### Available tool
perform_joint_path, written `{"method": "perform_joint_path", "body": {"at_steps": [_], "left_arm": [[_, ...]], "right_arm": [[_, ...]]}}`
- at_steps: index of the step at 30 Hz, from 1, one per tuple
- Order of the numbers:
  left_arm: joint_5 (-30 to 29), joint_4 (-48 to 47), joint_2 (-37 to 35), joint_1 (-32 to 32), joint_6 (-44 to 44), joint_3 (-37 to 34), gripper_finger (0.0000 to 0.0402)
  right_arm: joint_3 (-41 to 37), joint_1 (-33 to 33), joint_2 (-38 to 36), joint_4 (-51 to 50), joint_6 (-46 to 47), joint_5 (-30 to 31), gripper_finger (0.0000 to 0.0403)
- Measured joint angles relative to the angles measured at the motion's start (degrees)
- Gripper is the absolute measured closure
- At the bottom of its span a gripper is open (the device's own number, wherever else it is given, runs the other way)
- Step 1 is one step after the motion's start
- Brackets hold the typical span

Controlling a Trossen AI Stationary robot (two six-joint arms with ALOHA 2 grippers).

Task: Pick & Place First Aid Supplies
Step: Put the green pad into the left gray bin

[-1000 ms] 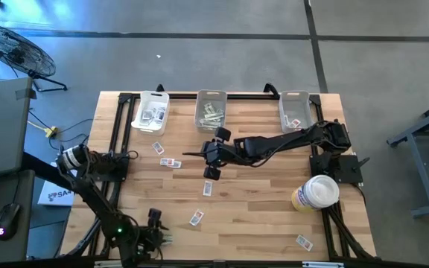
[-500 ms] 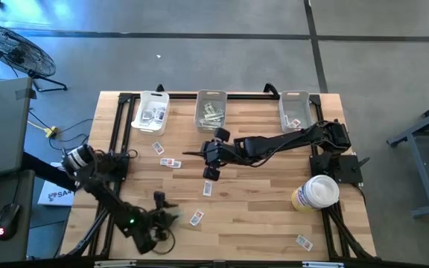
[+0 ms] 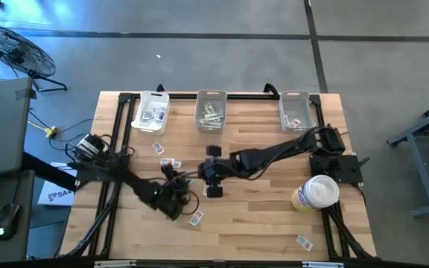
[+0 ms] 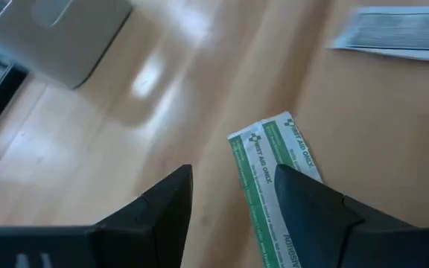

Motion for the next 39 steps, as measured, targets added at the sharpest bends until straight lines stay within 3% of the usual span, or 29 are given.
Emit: {"method": "perform_joint_path", "body": {"at_steps": [5, 11, 19, 24, 31, 39], "left_arm": [[3.07, -3.03, -3.93, 2.47, 1.06, 0.69, 0.0209], [5.53, -13.57, -14.22, -1.64, -1.85, 1.65, 0.0209], [-0.63, -27.39, -30.34, -10.95, -8.19, 1.65, 0.0209], [-5.69, -35.81, -37.97, -14.55, -18.73, 0.96, 0.0209], [-15.91, -34.87, -39.61, -14.59, -23.91, -2.17, 0.0209], [-10.19, -35.02, -39.64, -14.63, -21.9, -2.61, 0.0209]], "right_arm": [[0.0, 0.42, 5.64, 0.26, -0.19, -1.01, 0.0277], [-0.02, -0.44, 9.48, 7.86, -0.41, -0.94, 0.0277], [0.04, -0.42, 14.32, 27.19, -0.06, -6.36, 0.0277], [0.06, -0.49, 17.74, 35.74, -0.38, -6.53, 0.0277], [4.63, -0.46, 22.46, 37.68, -0.86, -7.02, 0.0277], [10.05, -0.54, 26.21, 32.42, -1.81, -8.98, 0.0277]]}}
